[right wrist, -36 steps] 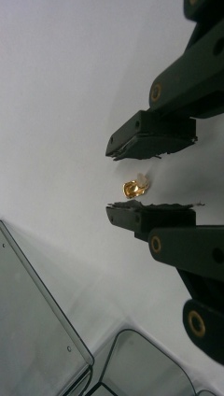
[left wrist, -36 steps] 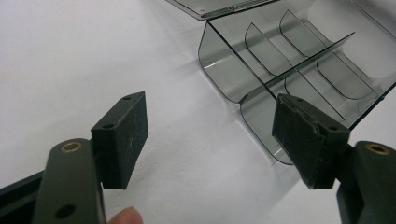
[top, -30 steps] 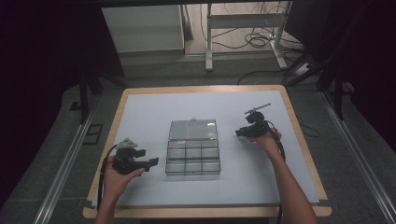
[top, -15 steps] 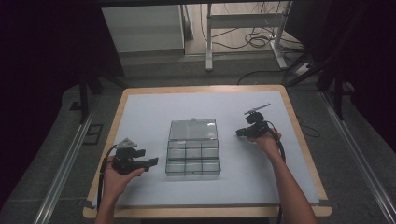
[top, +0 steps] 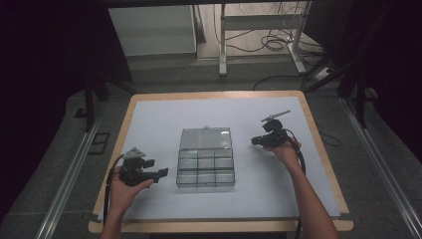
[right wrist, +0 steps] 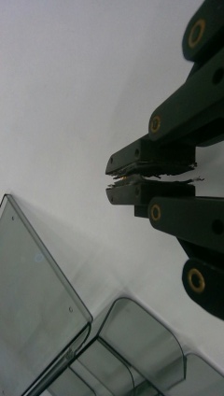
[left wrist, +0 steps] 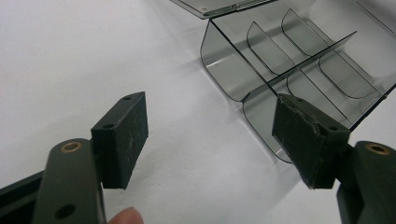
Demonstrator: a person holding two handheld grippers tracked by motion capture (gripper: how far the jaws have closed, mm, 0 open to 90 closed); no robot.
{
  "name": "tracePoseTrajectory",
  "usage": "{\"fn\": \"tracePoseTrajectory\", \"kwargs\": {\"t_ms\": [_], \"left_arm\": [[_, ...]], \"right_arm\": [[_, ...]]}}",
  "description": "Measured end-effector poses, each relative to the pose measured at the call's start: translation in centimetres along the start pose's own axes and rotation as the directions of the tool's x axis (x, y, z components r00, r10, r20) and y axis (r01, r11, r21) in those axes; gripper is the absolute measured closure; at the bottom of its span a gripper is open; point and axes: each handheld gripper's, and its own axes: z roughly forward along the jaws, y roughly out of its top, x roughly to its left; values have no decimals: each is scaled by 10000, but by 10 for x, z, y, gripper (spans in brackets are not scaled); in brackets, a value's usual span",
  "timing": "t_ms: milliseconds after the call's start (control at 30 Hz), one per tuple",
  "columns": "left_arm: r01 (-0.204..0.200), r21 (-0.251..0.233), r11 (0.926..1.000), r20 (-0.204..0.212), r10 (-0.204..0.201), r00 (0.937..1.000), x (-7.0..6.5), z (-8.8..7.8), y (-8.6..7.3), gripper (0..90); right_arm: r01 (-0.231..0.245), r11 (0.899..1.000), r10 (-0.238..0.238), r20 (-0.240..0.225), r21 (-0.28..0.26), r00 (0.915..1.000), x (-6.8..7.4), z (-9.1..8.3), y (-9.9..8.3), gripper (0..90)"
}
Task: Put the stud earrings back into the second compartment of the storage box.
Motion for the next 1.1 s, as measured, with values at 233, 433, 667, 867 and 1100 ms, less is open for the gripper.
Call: {"fn": "tracePoseTrajectory", "kwargs": {"t_ms": [233, 433, 667, 867, 1100], "left_arm": [[-26, 32, 10000, -1, 26, 10000, 0, 0, 0, 273], [-37, 65, 10000, -2, 37, 10000, -1, 1, 0, 273], [-45, 69, 10000, 8, 45, 10000, -1, 1, 0, 272], [-51, 91, 9999, 3, 51, 10000, -1, 2, 0, 272], [-73, 118, 9999, 13, 73, 10000, -1, 2, 0, 272]], "right_arm": [[194, 9997, -197, -147, -165, 9997, 8, -5, 1, 830], [331, 9987, -345, -338, -396, 9988, 14, -10, 2, 830], [483, 9971, -509, -431, -595, 9978, 20, -15, 3, 830], [611, 9954, -647, -483, -731, 9967, 23, -18, 3, 830], [700, 9936, -750, -550, -883, 9957, 27, -20, 4, 830]]}}
